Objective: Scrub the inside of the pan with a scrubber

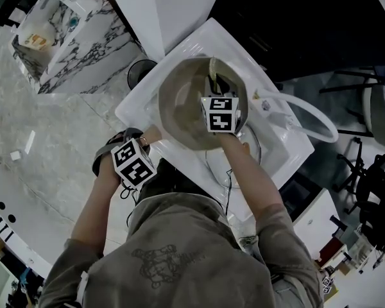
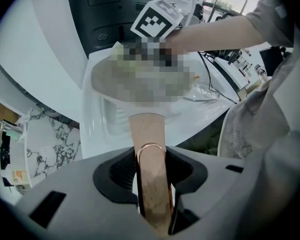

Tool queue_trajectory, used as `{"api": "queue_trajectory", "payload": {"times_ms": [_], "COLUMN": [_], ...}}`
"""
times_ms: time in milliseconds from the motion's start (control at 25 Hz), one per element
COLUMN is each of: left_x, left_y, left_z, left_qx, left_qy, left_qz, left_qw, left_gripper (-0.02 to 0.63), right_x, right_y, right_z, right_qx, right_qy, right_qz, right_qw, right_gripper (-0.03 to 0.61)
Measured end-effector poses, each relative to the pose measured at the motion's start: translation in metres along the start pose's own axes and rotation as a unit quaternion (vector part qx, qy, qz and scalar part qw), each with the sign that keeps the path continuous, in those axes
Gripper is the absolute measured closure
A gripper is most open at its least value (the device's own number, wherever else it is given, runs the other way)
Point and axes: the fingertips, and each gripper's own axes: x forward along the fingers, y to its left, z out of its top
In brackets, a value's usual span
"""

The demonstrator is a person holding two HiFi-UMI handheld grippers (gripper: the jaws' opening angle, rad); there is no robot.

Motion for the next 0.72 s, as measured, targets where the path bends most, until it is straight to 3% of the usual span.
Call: {"api": "queue_trajectory", "payload": {"times_ms": [320, 720], "left_x": [0.0, -0.001], "left_y": [0.0, 0.001], "left_z": [0.0, -0.001], "left_qx": [0.003, 0.003], "left_qy": [-0.002, 0.002], "left_qz": [0.0, 0.008], "left_qw": [1.0, 1.0], "left_gripper": [0.453, 0.453], "right_x": [0.016, -0.001], "right_y": [0.048, 0.117], "right_z": [0.003, -0.008], "right_qx": [-0.021, -0.049], "right_qy": [-0.009, 0.021], "right_qz": [0.095, 0.241], "right_qw": [0.995, 0.969], "right_gripper": [0.503, 0.503]}}
